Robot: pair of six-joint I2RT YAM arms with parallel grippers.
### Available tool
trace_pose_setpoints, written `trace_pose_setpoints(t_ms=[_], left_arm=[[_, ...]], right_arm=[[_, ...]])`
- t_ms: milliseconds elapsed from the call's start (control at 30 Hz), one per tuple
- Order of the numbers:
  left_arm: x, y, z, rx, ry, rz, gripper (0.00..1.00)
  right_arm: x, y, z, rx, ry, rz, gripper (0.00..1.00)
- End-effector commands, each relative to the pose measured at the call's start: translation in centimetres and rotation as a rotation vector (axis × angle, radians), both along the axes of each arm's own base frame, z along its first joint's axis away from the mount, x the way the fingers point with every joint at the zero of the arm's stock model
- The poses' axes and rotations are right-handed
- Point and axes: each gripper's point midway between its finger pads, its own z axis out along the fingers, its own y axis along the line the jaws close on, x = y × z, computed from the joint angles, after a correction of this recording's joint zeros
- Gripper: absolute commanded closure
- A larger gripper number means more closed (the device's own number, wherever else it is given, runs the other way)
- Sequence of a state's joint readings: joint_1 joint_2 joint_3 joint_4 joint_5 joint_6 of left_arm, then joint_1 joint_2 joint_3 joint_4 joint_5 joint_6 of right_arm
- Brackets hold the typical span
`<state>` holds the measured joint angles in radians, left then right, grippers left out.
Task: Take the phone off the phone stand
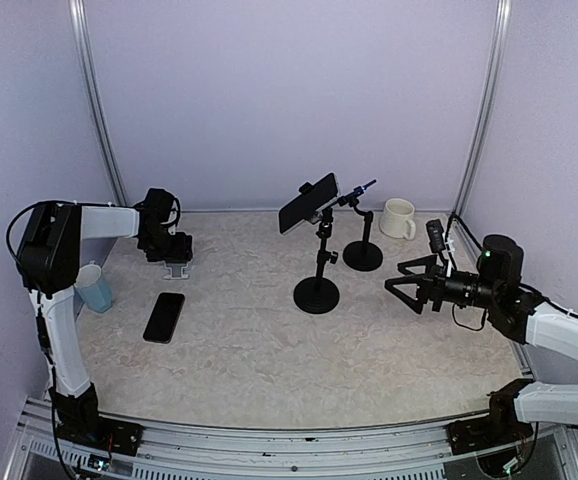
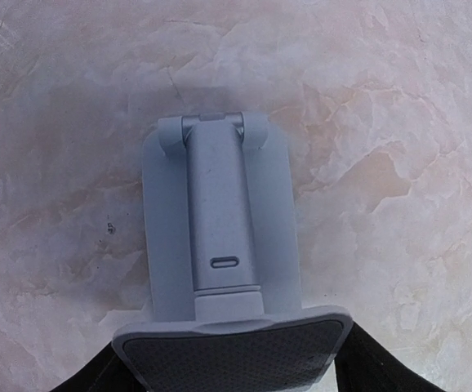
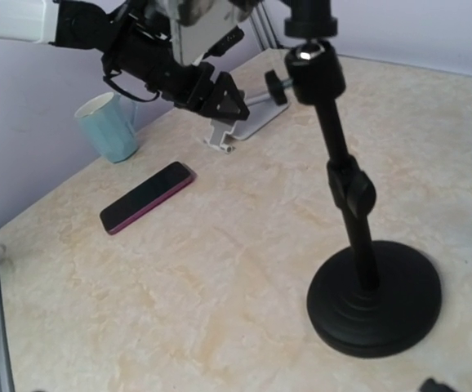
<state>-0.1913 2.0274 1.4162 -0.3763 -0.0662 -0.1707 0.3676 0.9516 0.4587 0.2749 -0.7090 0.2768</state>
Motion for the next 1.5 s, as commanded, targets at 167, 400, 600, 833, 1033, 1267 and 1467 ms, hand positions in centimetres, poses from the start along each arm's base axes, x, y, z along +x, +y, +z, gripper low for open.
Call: trace_pose_setpoints(t_ms=[167,400,600,833,1033,1267,1467], left_arm=[[-0.4,0.0,-0.6,-0.027,0.036,-0.019,0.12],[-0.2,-0.4,4.8,-0.076,-0.075,-0.018,0.01],[-1.3,-1.6,10.1,-0.118,-0.188,-0.049,0.01],[-4.1,-5.7,14.6,-0.156,-0.327,-0.131,0.01],[-6.2,-8.3,16.3,-0.204,-0.375,-0.154,0.01],[-9.5,-13.5,19.2,-0.357,-0.482,-0.4,0.01],[-10.9,-14.5,20.7,-0.397,-0.523,-0.489,0.01]], right_arm=[[1.5,1.5,2.9,0.018,-0.122,-0.013,0.05],[3.6,3.1,4.5,0.021,-0.175,-0.018,0.09],[5.1,5.3,5.3,0.002,-0.244,-0.017,0.16],[7.6,7.4,4.9,-0.009,-0.232,-0.107,0.18],[8.3,8.9,4.6,0.024,-0.249,-0.172,0.17],[8.6,10.7,3.6,0.034,-0.308,-0.119,0.18],[8.5,12.2,2.8,-0.001,-0.371,-0.031,0.2]])
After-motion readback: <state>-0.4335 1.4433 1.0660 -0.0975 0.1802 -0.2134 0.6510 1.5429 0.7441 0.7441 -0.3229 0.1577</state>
